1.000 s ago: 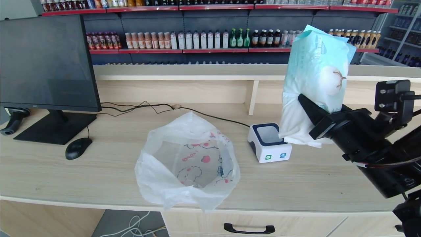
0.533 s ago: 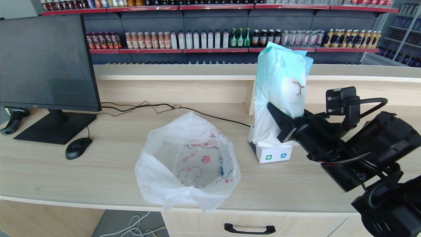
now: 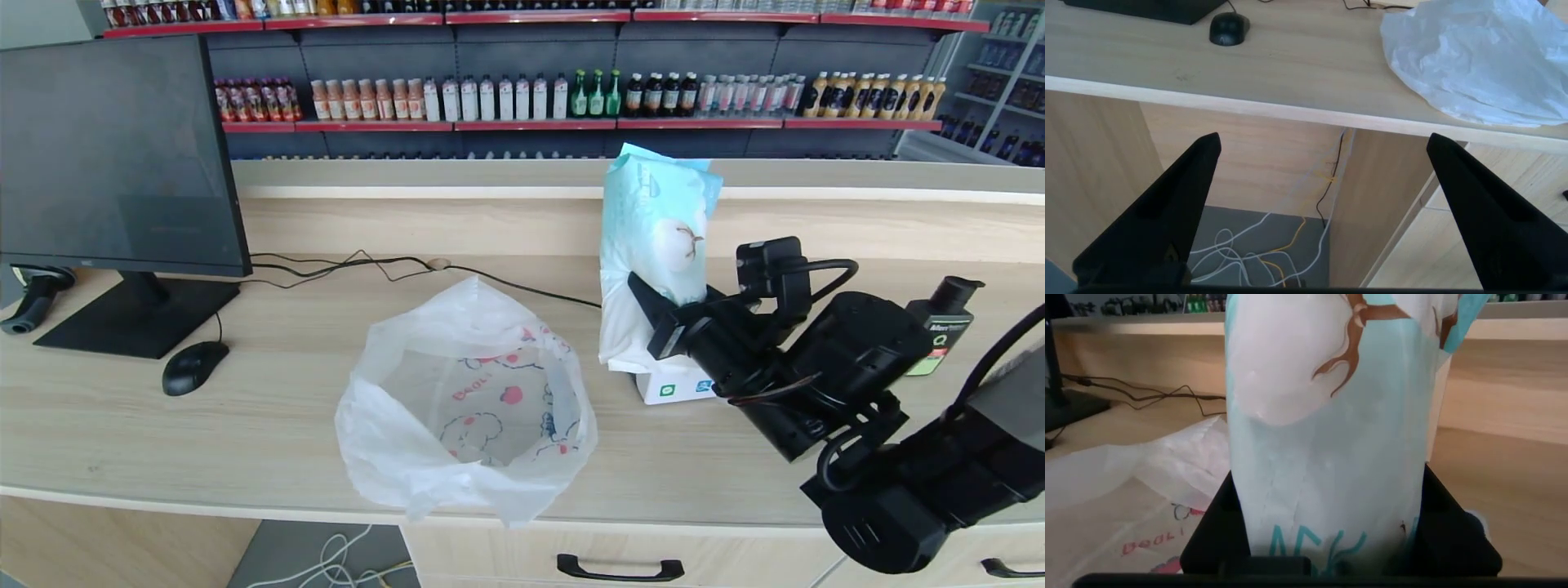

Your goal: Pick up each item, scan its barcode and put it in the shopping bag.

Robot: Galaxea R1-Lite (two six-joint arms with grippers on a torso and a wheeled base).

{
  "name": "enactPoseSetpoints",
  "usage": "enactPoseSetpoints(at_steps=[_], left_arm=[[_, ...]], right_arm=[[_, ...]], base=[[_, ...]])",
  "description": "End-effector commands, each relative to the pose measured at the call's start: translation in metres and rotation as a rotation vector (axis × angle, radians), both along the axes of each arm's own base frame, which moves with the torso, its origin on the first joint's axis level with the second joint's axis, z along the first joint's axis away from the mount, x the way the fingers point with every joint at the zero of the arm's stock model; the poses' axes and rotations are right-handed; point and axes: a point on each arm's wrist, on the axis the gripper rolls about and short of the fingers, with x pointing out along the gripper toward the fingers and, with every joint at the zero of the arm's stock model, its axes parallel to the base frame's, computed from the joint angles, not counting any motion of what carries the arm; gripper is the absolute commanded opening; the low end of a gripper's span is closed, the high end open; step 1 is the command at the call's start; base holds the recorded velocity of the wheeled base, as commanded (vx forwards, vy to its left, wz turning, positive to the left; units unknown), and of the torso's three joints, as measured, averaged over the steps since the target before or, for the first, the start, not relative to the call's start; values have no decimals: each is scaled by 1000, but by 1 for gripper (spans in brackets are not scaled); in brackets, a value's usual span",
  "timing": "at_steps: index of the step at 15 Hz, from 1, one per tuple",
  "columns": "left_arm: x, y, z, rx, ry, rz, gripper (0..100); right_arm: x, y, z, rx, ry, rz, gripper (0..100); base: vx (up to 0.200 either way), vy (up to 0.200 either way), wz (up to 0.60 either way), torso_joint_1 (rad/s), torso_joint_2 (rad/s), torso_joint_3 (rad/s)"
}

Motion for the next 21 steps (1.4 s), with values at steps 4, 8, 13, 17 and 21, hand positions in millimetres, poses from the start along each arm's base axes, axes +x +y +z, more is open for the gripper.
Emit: enactPoseSetpoints(at_steps=[4, 8, 13, 17, 21], left_arm=[[0, 0, 0, -1, -1, 2, 100], [0, 0, 0, -1, -1, 0, 100], [0, 0, 0, -1, -1, 0, 100], [0, 0, 0, -1, -1, 2, 100], [0, 0, 0, -1, -1, 0, 100]], right_arm=[[12, -16, -1, 10, 0, -57, 0], [13, -20, -2, 20, 9, -90, 0], [15, -25, -2, 30, 15, -113, 0], [14, -25, 0, 32, 10, -112, 0], [8, -19, 8, 43, -14, -86, 0]], base=[[0, 0, 0, 0, 0, 0], [0, 0, 0, 0, 0, 0], [0, 0, 0, 0, 0, 0], [0, 0, 0, 0, 0, 0], [0, 0, 0, 0, 0, 0]])
